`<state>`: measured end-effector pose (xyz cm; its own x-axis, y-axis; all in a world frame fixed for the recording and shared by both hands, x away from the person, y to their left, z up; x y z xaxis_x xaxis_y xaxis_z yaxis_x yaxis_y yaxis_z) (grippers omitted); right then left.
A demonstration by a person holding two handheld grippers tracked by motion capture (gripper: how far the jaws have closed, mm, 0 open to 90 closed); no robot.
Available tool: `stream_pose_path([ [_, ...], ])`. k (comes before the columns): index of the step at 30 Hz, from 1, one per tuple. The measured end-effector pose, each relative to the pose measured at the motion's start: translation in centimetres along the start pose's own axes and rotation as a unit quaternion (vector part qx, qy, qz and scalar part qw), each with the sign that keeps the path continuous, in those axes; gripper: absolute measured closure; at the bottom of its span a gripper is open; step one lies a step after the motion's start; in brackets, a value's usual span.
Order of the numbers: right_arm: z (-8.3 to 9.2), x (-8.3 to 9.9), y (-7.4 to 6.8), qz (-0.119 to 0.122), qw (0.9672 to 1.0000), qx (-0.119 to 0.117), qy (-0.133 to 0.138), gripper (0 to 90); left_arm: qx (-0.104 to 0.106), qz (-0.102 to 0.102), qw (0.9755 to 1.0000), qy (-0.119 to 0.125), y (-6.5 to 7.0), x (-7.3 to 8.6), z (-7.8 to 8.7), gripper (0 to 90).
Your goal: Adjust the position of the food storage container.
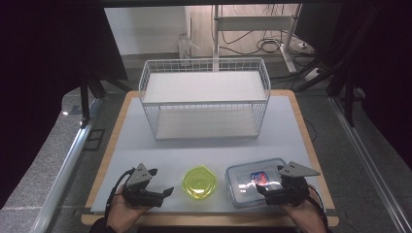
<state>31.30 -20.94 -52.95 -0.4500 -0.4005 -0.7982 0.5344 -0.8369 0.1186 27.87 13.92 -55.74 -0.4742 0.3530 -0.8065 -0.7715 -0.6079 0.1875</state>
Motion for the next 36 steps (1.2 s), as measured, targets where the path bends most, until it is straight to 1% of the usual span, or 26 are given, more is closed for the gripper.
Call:
stream_pose_path([
  [3,0.0,0.0,0.0,-0.001,1.0000,-0.001,0.001,0.0,0.006,0.004,1.0000,0.006,0.2,-0.2,0.1,17.0],
  [5,0.0,0.0,-0.1,-0.004,1.0000,-0.007,0.000,0.0,0.001,0.007,1.0000,-0.003,0.1,-0.1,0.1,20.5],
  [7,0.1,-0.1,-0.1,-0.007,0.9999,-0.010,0.002,0.0,0.008,0.008,0.9999,-0.002,0.3,-0.3,0.1,24.6],
  [8,0.1,-0.1,-0.1,-0.007,0.9999,-0.010,0.002,0.0,0.008,0.008,0.9999,-0.002,0.3,-0.3,0.1,27.0],
  [9,0.1,-0.1,-0.2,-0.008,0.9999,-0.012,0.002,0.0,0.011,0.006,0.9999,0.001,0.4,-0.4,0.2,27.0],
  [10,0.1,-0.1,-0.2,-0.009,0.9999,-0.014,0.003,0.0,0.015,0.003,0.9999,0.005,0.6,-0.7,0.3,30.1],
  [12,0.1,-0.2,-0.2,-0.008,0.9998,-0.015,0.004,0.0,0.022,0.005,0.9997,0.012,1.0,-1.1,0.3,35.3],
  [13,0.1,-0.2,-0.3,-0.008,0.9998,-0.018,0.004,0.0,0.027,0.008,0.9995,0.015,1.2,-1.4,0.4,41.0],
  [14,0.1,-0.2,-0.3,-0.008,0.9998,-0.018,0.004,0.0,0.031,0.010,0.9993,0.016,1.4,-1.6,0.3,41.0],
  [15,0.1,-0.1,-0.3,-0.008,0.9998,-0.018,0.003,0.0,0.031,0.009,0.9993,0.017,1.6,-1.8,0.3,44.0],
  [16,0.1,-0.1,-0.3,-0.005,0.9999,-0.015,0.002,0.0,0.037,0.004,0.9991,0.018,2.0,-2.2,0.2,51.2],
  [17,0.0,-0.1,-0.3,-0.004,0.9999,-0.014,0.001,0.0,0.041,0.000,0.9990,0.020,2.3,-2.4,0.1,54.3],
  [18,0.0,-0.1,-0.3,-0.004,0.9999,-0.014,0.001,0.0,0.041,0.000,0.9990,0.020,2.3,-2.4,0.1,57.4],
  [19,0.0,-0.1,-0.3,-0.005,0.9999,-0.014,0.001,0.0,0.045,-0.008,0.9987,0.020,2.7,-2.7,0.0,61.0],
  [20,0.0,-0.1,-0.3,-0.005,0.9999,-0.014,0.001,0.0,0.051,-0.012,0.9985,0.018,3.0,-2.8,-0.2,61.0],
  [21,0.0,-0.1,-0.2,-0.005,0.9999,-0.013,0.001,0.0,0.057,-0.020,0.9981,0.013,3.4,-3.0,-0.5,64.0],
  [23,0.0,-0.1,-0.2,-0.003,0.9999,-0.014,0.000,0.0,0.059,-0.028,0.9979,0.006,4.0,-3.1,-0.9,72.2],
  [26,0.1,-0.1,-0.3,-0.003,0.9999,-0.017,0.001,0.2,0.068,-0.036,0.9970,0.005,4.8,-3.6,-1.4,81.5],
  [28,0.1,-0.1,-0.3,-0.004,0.9998,-0.017,0.001,0.3,0.075,-0.042,0.9962,0.008,5.3,-4.0,-1.7,87.3],
  [29,0.1,-0.1,-0.3,-0.004,0.9999,-0.017,0.001,0.4,0.084,-0.044,0.9954,0.013,5.8,-4.4,-1.9,89.5],
  [31,0.0,-0.2,-0.3,-0.005,0.9999,-0.016,0.001,0.5,0.102,-0.048,0.9936,0.013,6.6,-4.8,-2.4,89.8],
  [33,0.0,-0.2,-0.4,-0.003,0.9999,-0.017,0.002,0.6,0.111,-0.058,0.9921,0.007,7.4,-5.1,-3.1,89.9],
  [35,0.0,-0.2,-0.4,-0.003,0.9998,-0.018,0.001,0.7,0.122,-0.061,0.9907,0.003,8.0,-5.3,-3.8,90.0],
  [36,0.0,-0.2,-0.4,-0.001,0.9998,-0.017,0.001,0.7,0.134,-0.064,0.9889,0.000,8.7,-5.7,-4.6,90.0],
])
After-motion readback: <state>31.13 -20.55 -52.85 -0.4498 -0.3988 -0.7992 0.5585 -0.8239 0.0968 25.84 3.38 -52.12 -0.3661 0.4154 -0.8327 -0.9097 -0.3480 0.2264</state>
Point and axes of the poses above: each handheld gripper's, and its own axes: z roughly backward along the jaws, x roughly out of its underside, y roughly to its right, the point moved 9 cm from there along -z, roughly forward along the jaws, and after that the axes turned 11 degrees about x, right-handed, at the moved point
